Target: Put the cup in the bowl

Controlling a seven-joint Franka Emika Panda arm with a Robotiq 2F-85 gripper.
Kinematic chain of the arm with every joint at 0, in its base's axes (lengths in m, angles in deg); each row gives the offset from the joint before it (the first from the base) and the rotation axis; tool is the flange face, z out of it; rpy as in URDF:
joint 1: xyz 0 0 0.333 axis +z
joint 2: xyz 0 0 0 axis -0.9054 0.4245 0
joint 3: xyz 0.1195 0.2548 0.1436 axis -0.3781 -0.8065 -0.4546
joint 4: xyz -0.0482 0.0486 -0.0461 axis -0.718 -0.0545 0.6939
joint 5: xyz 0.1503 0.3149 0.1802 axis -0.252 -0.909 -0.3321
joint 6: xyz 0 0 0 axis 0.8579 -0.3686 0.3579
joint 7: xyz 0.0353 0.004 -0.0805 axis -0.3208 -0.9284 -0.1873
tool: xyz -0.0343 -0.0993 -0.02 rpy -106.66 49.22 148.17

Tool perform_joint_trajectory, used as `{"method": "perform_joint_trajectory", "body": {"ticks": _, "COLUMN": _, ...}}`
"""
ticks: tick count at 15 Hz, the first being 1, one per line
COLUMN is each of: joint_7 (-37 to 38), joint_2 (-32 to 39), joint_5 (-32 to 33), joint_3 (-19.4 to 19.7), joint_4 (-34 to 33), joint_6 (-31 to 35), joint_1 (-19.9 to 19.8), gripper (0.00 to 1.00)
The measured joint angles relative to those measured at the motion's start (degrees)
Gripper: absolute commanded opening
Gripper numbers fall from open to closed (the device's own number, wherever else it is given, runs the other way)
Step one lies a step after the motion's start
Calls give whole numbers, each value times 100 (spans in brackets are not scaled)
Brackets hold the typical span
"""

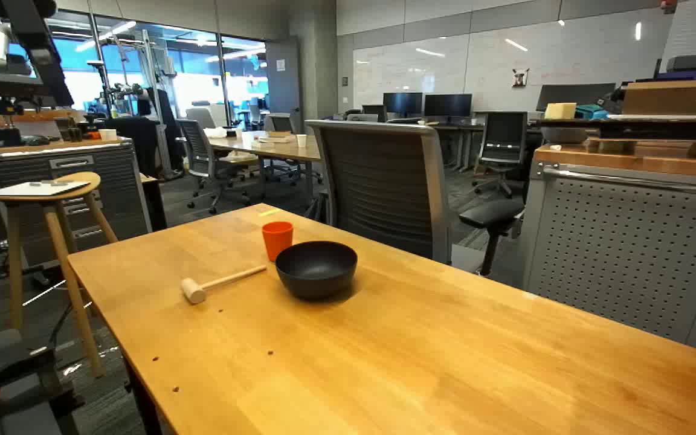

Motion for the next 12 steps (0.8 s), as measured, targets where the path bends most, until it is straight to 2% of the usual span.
{"method": "perform_joint_trajectory", "body": {"ticks": 4, "joint_7": 0, "joint_2": -10, "joint_5": 9, "joint_3": 4, "joint_4": -48, "joint_6": 3, "joint_1": 5, "gripper": 100}}
{"method": "perform_joint_trajectory", "body": {"ticks": 6, "joint_7": 99, "joint_2": 85, "joint_5": 28, "joint_3": 31, "joint_4": 35, "joint_6": 236, "joint_1": -14, "gripper": 100}}
{"method": "perform_joint_trajectory", "body": {"ticks": 8, "joint_7": 287, "joint_2": 451, "joint_5": 145, "joint_3": 32, "joint_4": 140, "joint_6": 917, "joint_1": -134, "gripper": 100}}
{"method": "perform_joint_trajectory", "body": {"ticks": 12, "joint_7": 437, "joint_2": 1842, "joint_5": 707, "joint_3": -40, "joint_4": -27, "joint_6": 2453, "joint_1": -579, "gripper": 100}}
